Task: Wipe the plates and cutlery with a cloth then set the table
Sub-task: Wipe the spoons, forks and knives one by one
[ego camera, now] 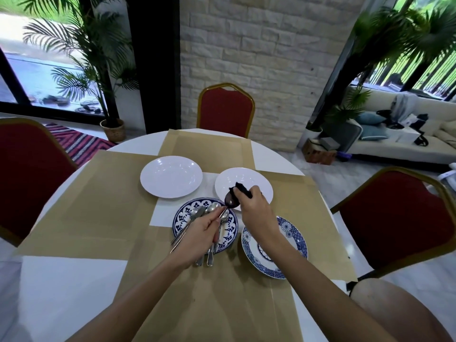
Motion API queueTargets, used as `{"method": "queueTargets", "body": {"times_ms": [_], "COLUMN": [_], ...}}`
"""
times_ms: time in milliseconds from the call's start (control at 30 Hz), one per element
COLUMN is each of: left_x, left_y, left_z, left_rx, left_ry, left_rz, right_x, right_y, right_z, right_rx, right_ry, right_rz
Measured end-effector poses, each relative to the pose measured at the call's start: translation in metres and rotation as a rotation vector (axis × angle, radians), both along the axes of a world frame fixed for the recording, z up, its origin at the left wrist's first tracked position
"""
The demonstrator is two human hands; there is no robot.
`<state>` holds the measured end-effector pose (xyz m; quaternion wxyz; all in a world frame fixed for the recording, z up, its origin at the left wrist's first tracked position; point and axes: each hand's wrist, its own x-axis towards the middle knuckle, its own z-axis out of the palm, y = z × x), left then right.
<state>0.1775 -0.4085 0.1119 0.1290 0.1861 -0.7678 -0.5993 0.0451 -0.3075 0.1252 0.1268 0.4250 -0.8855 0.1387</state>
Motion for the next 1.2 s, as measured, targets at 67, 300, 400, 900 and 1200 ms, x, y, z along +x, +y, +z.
{"method": "queueTargets", "body": {"times_ms": [67,300,400,900,1200], "left_x": [-0.002,0.002,-0.001,-0.007,-0.003], "left_y": [-0.002,-0.004,-0.008,-0.001,0.005], "left_z": [-0.001,0.009,0.012,0.021,0.021], "left_rx": [0.019,-0.344,-0.819,-0.124,-0.053], "left_ry": [-0.007,-0.012,-0.088,-0.031,0.0], "left_rz": [0.012,-0.047,-0.08,0.079,0.105], "right_x": [0.006,-0.021,-0.03,0.018,0.015], "right_y": [0.001,0.001,0.003,0.018,0.012], "right_z": [-0.009,0.028,0.032,0.005,0.011], "right_rx": [0.025,-0.643,-0.709,-0.147,-0.171], "right_ry": [0.081,-0.991,-1.285,-0.261,-0.243], "right_rz": [0.101,-0.227,-0.241,0.074,0.023]}}
